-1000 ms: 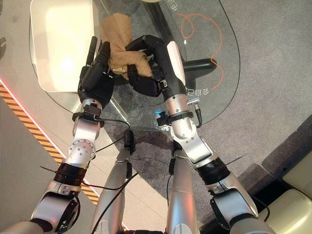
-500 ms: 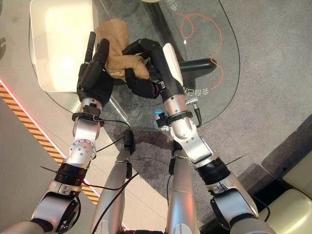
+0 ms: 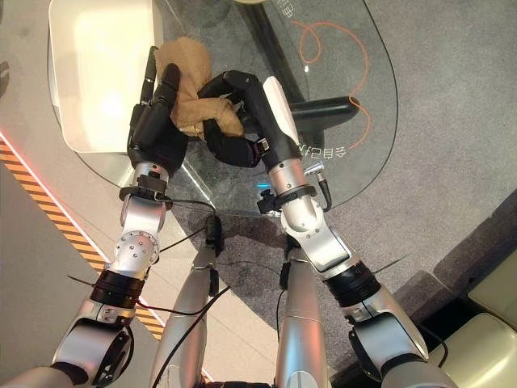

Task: Wipe the table with a cloth and put it in the basket.

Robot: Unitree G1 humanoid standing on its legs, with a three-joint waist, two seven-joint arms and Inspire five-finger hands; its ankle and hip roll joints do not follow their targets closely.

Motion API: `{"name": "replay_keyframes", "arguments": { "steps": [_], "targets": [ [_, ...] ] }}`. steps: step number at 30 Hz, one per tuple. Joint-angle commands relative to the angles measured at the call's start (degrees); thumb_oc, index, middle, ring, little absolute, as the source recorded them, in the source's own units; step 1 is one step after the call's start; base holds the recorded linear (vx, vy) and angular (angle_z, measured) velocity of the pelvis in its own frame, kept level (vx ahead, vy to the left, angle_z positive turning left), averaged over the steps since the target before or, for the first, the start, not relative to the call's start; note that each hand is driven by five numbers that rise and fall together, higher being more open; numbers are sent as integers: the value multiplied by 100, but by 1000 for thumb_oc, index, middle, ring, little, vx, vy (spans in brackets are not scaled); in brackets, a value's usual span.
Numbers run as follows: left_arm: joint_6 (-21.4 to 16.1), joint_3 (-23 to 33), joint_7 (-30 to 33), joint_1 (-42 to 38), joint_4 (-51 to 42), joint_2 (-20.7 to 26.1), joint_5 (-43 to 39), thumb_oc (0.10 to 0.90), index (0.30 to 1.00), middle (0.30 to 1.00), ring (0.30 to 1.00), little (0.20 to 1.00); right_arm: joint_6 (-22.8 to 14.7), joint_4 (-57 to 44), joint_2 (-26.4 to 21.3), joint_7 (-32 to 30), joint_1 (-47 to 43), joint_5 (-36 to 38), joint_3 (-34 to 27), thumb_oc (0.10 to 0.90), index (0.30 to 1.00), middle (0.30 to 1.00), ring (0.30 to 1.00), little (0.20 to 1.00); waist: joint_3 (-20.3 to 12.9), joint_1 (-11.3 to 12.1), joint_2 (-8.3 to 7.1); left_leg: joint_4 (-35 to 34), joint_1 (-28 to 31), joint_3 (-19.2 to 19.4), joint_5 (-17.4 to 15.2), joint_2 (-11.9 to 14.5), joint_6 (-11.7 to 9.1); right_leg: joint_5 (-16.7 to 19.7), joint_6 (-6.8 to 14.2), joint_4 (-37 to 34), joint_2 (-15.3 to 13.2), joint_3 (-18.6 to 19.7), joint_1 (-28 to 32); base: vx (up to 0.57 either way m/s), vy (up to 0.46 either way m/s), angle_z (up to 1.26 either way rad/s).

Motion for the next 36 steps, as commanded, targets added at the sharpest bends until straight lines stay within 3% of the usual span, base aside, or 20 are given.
{"name": "replay_keyframes", "arguments": {
  "steps": [1, 22, 24, 30, 36],
  "targets": [
    [-182, -77, -617, -761, -591, 120, 361, 100, 300, 300, 300, 200, -666, -1298, 428, -57, -1099, -90, -132, 100, 300, 300, 300, 200, -161, 7, -196, 60, 145, 438, -302, -669, 443, 238, -91, -740, 531, -374, 357, 0, 0, 0],
    [-175, -63, -644, -809, -483, 143, 343, 100, 300, 300, 300, 200, -684, -1253, 432, -34, -1183, -61, -135, 100, 300, 300, 300, 200, -161, 10, -183, 69, 145, 427, -318, -701, 453, 251, -83, -760, 527, -361, 349, 0, 0, 0],
    [-249, -57, -623, -801, -463, 145, 351, 100, 300, 300, 300, 200, -689, -1246, 437, -54, -1167, -8, -139, 800, 900, 900, 900, 900, -161, 8, -191, 87, 184, 424, -374, -698, 450, 196, -79, -736, 527, -358, 386, 0, 0, 0],
    [-509, -9, -495, -815, -482, 131, 432, 100, 300, 300, 300, 200, -675, -1258, 458, -61, -1174, 3, -156, 800, 900, 900, 900, 900, -161, 13, -192, 71, 151, 418, -324, -702, 450, 246, -84, -755, 529, -361, 350, 0, 0, 0],
    [-1045, 81, -143, -811, -510, 60, 645, 100, 300, 300, 300, 200, -711, -1258, 535, -44, -1160, -39, -176, 800, 900, 900, 900, 900, -161, 29, -196, 85, 117, 395, -324, -713, 447, 236, -90, -741, 535, -361, 316, 0, 0, 0]
  ]
}}
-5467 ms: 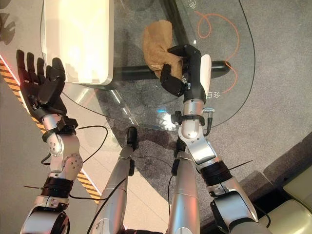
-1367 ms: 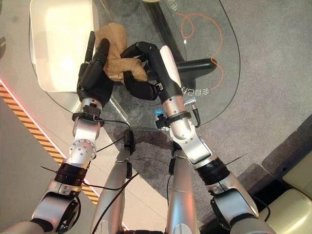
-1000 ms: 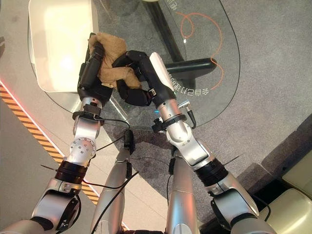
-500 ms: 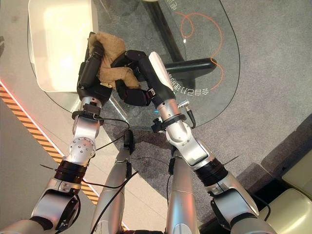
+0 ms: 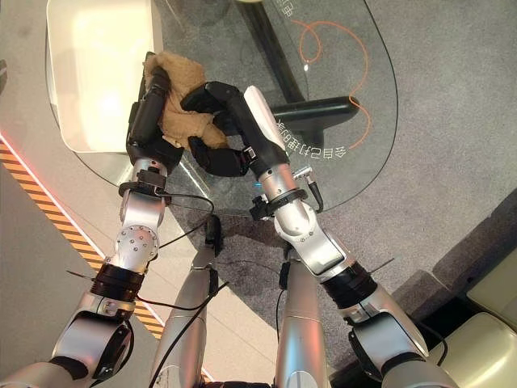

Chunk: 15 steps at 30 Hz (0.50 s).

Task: Wipe the table with a cloth and put it in the basket.

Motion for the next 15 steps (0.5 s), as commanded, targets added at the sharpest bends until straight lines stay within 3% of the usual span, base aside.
{"name": "replay_keyframes", "arguments": {
  "steps": [1, 9, 15],
  "targets": [
    [-896, 96, -99, -692, -712, 42, 587, 100, 300, 300, 300, 200, -706, -1206, 492, -135, -1026, -40, -355, 800, 900, 900, 900, 900, -162, 34, -182, 117, 119, 391, -324, -717, 452, 237, -98, -723, 541, -364, 325, 0, 0, 0],
    [-1586, 238, 442, -709, -771, -57, 926, 100, 300, 300, 300, 200, -740, -1133, 559, -145, -1052, -68, -374, 800, 900, 900, 900, 900, -162, 62, -203, 97, 115, 363, -316, -719, 443, 218, -108, -726, 544, -379, 327, 0, 0, 0],
    [-1898, 306, 851, -722, -856, -89, 1277, 100, 300, 300, 300, 200, -708, -1124, 603, -176, -1064, -94, -365, 800, 900, 900, 900, 900, -162, 79, -211, 103, 144, 348, -360, -726, 437, 161, -113, -707, 547, -380, 352, 0, 0, 0]
  ]
}}
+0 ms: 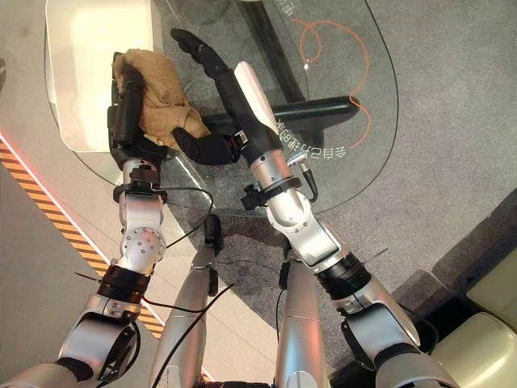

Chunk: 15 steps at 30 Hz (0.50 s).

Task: Wipe the table with a cloth and put it in the basket.

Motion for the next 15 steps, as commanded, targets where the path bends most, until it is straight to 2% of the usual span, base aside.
{"name": "replay_keyframes", "arguments": {
  "steps": [1, 9, 15],
  "targets": [
    [-921, 305, 5, -788, -855, 187, 776, 100, 300, 300, 300, 200, -691, -1114, 414, -152, -769, -95, -335, 800, 900, 900, 900, 900, -164, 75, -190, 124, 110, 347, -314, -730, 438, 214, -124, -720, 551, -382, 331, 0, 0, 0],
    [-1127, 376, 587, -936, -892, 234, 1272, 100, 300, 300, 300, 200, -671, -1084, 411, -191, -831, -60, -335, 800, 900, 900, 900, 900, -164, 85, -195, 112, 117, 341, -298, -724, 415, 208, -120, -724, 535, -397, 346, -4, -1, 0],
    [-1180, 425, 788, -991, -835, 289, 1497, 100, 300, 300, 300, 200, -632, -1033, 417, -197, -844, -76, -329, 800, 900, 900, 900, 900, -164, 90, -183, 85, 183, 349, -346, -713, 405, 150, -114, -723, 519, -400, 405, -5, -1, 0]
  ]
}}
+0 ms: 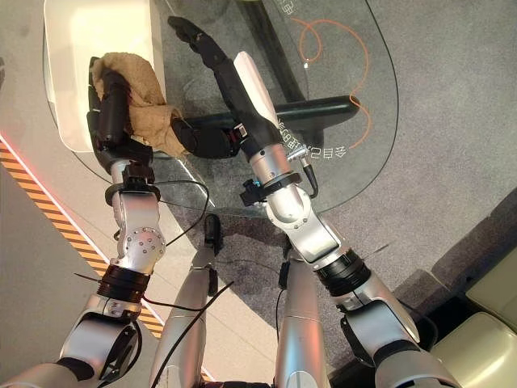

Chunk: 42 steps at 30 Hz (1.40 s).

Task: Wipe the table with a cloth and put it in the basket.

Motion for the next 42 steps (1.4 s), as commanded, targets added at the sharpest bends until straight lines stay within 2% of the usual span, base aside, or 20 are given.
{"name": "replay_keyframes", "arguments": {
  "steps": [1, 5, 9, 16, 21, 31, 37, 42],
  "targets": [
    [-826, 228, -45, -993, -842, 298, 826, 100, 300, 300, 300, 200, -628, -1034, 407, -139, -673, -68, -303, 800, 900, 900, 900, 900, -163, 86, -181, 88, 183, 353, -352, -711, 415, 159, -118, -739, 518, -402, 415, 0, 0, 0],
    [-922, 281, 193, -1093, -773, 351, 1073, 100, 300, 300, 300, 200, -622, -1010, 396, -177, -698, -93, -304, 800, 900, 900, 900, 900, -163, 79, -174, 50, 156, 359, -275, -708, 406, 236, -123, -787, 515, -401, 392, -8, 0, 0],
    [-962, 295, 386, -1146, -709, 380, 1294, 100, 300, 300, 300, 200, -580, -955, 404, -298, -697, -127, -317, 800, 900, 900, 900, 900, -163, 75, -170, 65, 210, 361, -338, -704, 394, 172, -113, -753, 502, -405, 433, 0, 0, 0],
    [-1054, 327, 600, -1342, -442, 526, 1575, 100, 300, 300, 300, 200, -470, -483, 229, -1037, -689, -363, -412, 800, 900, 900, 900, 900, -163, 20, -158, 39, 183, 386, -293, -674, 372, 230, -106, -803, 483, -371, 409, -5, 1, 0],
    [-1162, 356, 578, -1429, -144, 617, 1560, 100, 300, 300, 300, 200, -554, 213, 6, -1810, -587, -537, -620, 800, 900, 900, 900, 900, -163, -35, -159, 38, 256, 406, -373, -664, 362, 180, -78, -817, 469, -346, 464, 0, 0, 0],
    [-1305, 427, 405, -1511, 222, 847, 1430, 100, 300, 300, 300, 200, -726, 1445, -561, -2722, -443, -467, -931, 800, 900, 900, 900, 900, -163, -99, -166, 105, 196, 427, -419, -631, 359, 212, -64, -806, 468, -310, 398, -5, 17, 0],
    [-1396, 435, 396, -1620, 449, 1155, 1402, 100, 300, 300, 300, 200, -943, 2606, -995, -3375, -438, 93, -1041, 800, 900, 900, 900, 900, -163, -91, -166, 108, 180, 433, -456, -608, 364, 205, -48, -791, 483, -316, 372, -3, 11, 0],
    [-1434, 466, 486, -1694, 592, 1391, 1336, 100, 300, 300, 300, 200, -1000, 3238, -1150, -3757, -407, 330, -1117, 800, 900, 900, 900, 900, -163, -91, -165, 134, 159, 422, -495, -598, 368, 184, -51, -757, 509, -301, 340, -2, 0, -1]
  ]
}}
